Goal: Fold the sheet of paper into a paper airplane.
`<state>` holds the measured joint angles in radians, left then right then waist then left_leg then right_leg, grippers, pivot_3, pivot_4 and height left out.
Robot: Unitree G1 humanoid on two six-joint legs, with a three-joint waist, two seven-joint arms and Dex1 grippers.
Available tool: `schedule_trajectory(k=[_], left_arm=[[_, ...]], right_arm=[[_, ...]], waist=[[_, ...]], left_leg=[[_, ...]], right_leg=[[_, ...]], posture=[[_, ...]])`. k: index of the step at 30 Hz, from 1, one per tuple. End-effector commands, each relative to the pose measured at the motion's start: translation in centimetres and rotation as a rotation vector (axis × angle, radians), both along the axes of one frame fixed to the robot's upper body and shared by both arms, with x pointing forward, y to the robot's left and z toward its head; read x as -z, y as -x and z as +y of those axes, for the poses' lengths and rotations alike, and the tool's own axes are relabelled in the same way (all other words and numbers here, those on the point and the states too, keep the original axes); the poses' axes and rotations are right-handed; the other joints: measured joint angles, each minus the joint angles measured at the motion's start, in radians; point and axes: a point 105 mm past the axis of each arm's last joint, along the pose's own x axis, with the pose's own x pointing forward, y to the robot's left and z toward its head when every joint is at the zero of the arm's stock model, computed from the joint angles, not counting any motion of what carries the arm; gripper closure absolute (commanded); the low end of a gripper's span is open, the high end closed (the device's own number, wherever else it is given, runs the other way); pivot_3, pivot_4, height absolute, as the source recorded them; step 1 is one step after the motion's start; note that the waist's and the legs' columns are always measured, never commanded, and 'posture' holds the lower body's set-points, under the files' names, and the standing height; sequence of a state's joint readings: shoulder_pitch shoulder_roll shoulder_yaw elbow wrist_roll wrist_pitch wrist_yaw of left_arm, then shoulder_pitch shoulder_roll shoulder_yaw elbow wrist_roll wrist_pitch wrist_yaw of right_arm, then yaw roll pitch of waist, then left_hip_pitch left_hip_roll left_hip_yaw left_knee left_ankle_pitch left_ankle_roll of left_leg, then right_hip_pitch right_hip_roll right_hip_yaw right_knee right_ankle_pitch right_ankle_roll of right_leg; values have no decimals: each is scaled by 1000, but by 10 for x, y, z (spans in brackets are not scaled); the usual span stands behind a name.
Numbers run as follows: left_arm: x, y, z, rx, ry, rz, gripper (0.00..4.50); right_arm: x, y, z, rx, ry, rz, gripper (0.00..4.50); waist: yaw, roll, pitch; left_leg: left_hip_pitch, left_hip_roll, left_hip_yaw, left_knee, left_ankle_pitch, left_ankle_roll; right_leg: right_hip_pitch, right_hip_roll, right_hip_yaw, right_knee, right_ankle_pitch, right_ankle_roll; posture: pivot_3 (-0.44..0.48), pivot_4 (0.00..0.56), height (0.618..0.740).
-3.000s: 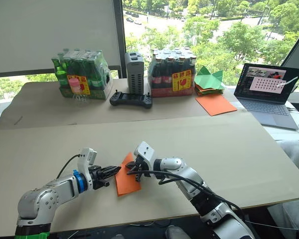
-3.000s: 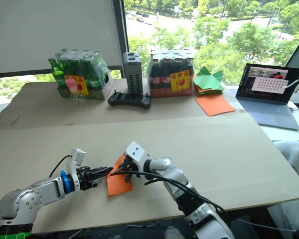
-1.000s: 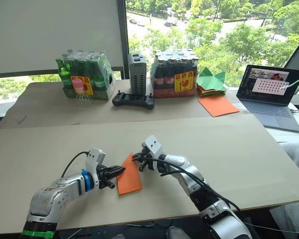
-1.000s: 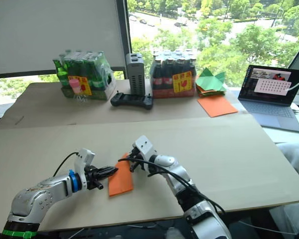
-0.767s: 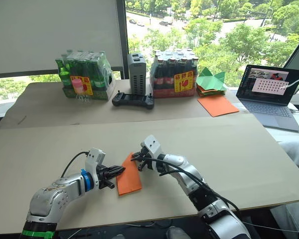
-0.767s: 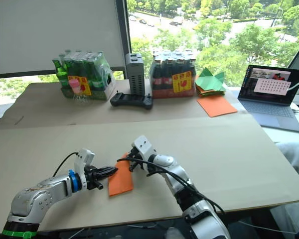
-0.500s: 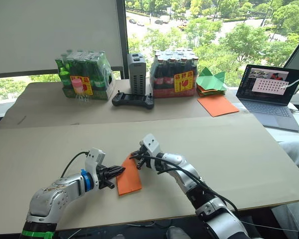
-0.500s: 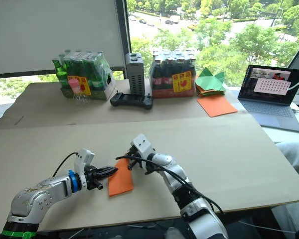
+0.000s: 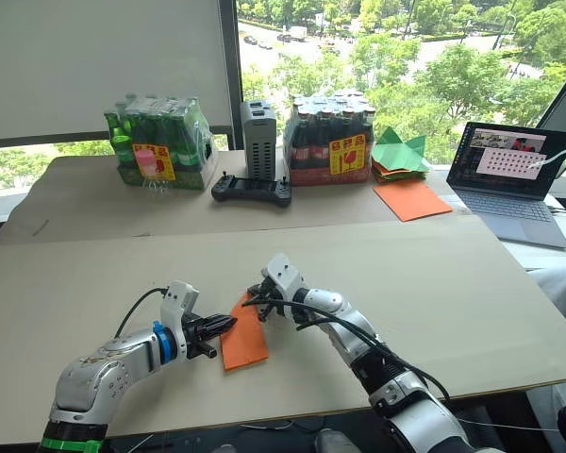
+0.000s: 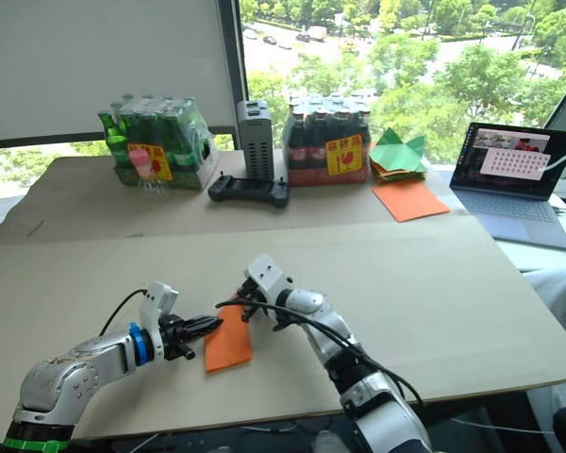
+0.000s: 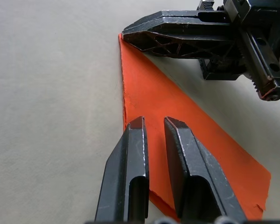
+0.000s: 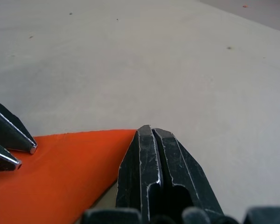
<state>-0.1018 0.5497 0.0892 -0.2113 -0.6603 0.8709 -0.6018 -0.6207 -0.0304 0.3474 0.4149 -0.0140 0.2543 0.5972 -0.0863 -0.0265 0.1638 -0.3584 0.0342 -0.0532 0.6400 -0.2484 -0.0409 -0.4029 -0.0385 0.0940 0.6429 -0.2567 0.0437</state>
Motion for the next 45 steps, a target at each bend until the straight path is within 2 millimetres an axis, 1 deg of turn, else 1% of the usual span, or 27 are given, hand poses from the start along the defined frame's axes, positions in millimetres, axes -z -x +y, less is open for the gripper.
schedule_trajectory(k=[1,3,5,8,13,15,19,22,29,37,45], left_arm=[[31,9,12,-60,-63,128,3800],[31,8,12,-60,-61,128,3800],[31,8,11,-59,-60,128,3800],[31,8,11,-58,-59,128,3800],[31,8,11,-59,-58,127,3800],[31,8,11,-61,-58,128,3800],[31,8,11,-61,-58,128,3800],[31,8,11,-61,-58,127,3800],[31,7,11,-61,-59,127,3800],[30,5,12,-62,-61,123,3800],[29,5,13,-63,-61,123,3800]], right_arm=[[-10,9,8,-57,-26,-62,4500],[-23,10,10,-56,-76,-89,4500],[-29,12,12,-65,-99,-91,4500],[-25,16,12,-91,-80,-89,4500],[-8,14,6,-55,-32,-21,4500],[-2,16,4,-63,-7,6,4500],[3,18,2,-68,14,17,4500],[4,21,2,-75,14,23,4500],[7,36,1,-146,31,52,4500],[12,41,-6,-166,59,72,4500],[13,49,-14,-194,66,95,4500]], waist=[[0,0,0],[-1,0,0],[-1,0,1],[0,0,1],[1,0,1],[1,0,1],[1,0,1],[1,0,1],[2,0,1],[6,0,1],[14,0,1]], left_leg=[[0,0,0,0,0,0],[0,0,0,0,0,0],[-1,0,0,0,0,0],[-2,0,0,0,0,0],[-2,0,0,0,0,0],[-2,0,0,0,0,0],[-2,0,0,0,0,0],[-2,0,0,0,0,0],[-2,0,0,0,0,0],[-2,0,0,0,0,0],[-2,0,0,0,0,0]], right_leg=[[0,0,0,0,0,0],[0,0,0,0,0,0],[-1,0,0,0,0,0],[-1,0,0,0,0,0],[-1,0,0,0,0,0],[-1,0,0,0,0,0],[-1,0,0,-1,0,0],[-1,0,0,-1,0,0],[-1,0,0,-1,0,0],[-1,0,0,-1,0,0],[-1,0,0,-1,0,0]], posture=[[0,150,740],[0,150,740],[0,150,740],[0,150,740],[0,150,740],[0,150,740],[0,150,740],[0,150,740],[0,150,740],[0,150,740],[0,150,740]])
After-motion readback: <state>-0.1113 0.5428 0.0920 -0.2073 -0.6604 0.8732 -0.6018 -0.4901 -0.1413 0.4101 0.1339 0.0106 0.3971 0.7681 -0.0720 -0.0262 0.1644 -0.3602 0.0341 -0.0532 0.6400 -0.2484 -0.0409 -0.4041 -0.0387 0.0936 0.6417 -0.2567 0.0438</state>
